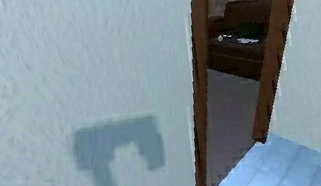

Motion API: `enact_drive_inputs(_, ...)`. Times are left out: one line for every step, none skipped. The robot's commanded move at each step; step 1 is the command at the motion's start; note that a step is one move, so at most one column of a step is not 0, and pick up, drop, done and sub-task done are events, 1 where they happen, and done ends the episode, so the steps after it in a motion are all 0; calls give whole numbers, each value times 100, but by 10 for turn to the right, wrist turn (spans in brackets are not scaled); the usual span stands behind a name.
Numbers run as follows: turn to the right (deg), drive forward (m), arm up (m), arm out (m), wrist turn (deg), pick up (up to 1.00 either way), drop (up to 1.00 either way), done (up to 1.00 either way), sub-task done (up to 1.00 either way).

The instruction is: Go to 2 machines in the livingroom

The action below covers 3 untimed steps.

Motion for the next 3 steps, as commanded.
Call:
enact_drive_inputs(390,0,0,0,0,0,0,0,0)
enact_drive_inputs(0,90,0,0,0,0,0,0,0)
enact_drive_inputs(-300,0,0,0,0,0,0,0,0)
